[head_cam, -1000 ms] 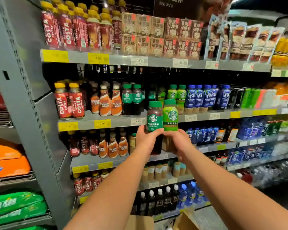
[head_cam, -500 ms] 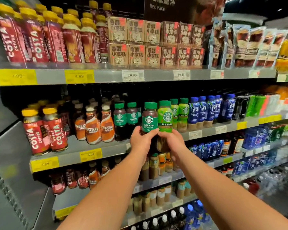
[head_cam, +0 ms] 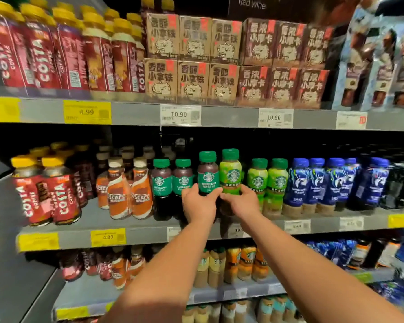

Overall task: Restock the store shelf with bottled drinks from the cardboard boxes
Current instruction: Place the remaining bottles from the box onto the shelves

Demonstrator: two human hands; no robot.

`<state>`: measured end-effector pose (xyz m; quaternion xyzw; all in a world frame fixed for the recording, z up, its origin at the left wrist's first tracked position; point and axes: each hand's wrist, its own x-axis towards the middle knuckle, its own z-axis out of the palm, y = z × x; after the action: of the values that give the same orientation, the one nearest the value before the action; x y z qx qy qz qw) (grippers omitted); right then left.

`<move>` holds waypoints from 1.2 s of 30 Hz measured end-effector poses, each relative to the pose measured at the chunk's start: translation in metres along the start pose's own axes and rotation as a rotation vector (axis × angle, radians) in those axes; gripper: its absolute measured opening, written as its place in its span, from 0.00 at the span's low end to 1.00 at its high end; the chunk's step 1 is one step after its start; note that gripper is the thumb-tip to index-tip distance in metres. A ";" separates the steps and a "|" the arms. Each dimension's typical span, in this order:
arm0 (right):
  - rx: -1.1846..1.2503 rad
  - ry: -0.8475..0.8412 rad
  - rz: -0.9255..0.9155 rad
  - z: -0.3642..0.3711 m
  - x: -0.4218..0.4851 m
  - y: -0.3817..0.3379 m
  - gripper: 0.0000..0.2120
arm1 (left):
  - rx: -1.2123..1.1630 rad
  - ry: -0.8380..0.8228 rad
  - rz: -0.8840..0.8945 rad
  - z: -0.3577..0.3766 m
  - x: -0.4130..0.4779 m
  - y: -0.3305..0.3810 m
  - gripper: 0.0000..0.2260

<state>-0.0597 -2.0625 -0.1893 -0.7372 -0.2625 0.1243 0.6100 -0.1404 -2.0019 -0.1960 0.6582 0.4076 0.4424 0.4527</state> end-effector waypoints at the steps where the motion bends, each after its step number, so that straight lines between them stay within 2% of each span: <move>1: -0.020 -0.016 -0.002 0.002 0.007 0.004 0.10 | 0.026 0.039 -0.004 0.005 0.002 -0.003 0.17; 4: -0.048 -0.045 0.010 0.006 0.019 0.015 0.09 | 0.097 0.117 0.001 0.018 0.005 -0.008 0.16; 10: -0.070 -0.078 -0.033 0.009 0.030 0.037 0.11 | 0.261 0.207 0.052 0.030 0.000 -0.021 0.23; 15: -0.141 -0.065 -0.096 0.007 0.030 0.042 0.20 | 0.235 0.298 0.013 0.031 -0.003 -0.022 0.23; 21: -0.211 -0.036 -0.190 0.009 0.026 0.046 0.20 | 0.287 0.308 0.046 0.034 -0.008 -0.025 0.23; 29: -0.270 -0.033 -0.070 0.012 0.025 0.043 0.29 | 0.293 0.276 0.038 0.027 -0.009 -0.026 0.20; 33: -0.290 -0.047 -0.082 0.011 0.018 0.042 0.25 | 0.290 0.229 0.007 0.018 -0.014 -0.032 0.19; 36: -0.259 0.012 -0.097 0.007 0.006 0.041 0.17 | 0.419 0.150 0.104 0.005 -0.020 -0.037 0.16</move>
<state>-0.0489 -2.0584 -0.2297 -0.7969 -0.3079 0.0552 0.5168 -0.1464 -2.0121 -0.2362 0.7232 0.4887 0.4184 0.2512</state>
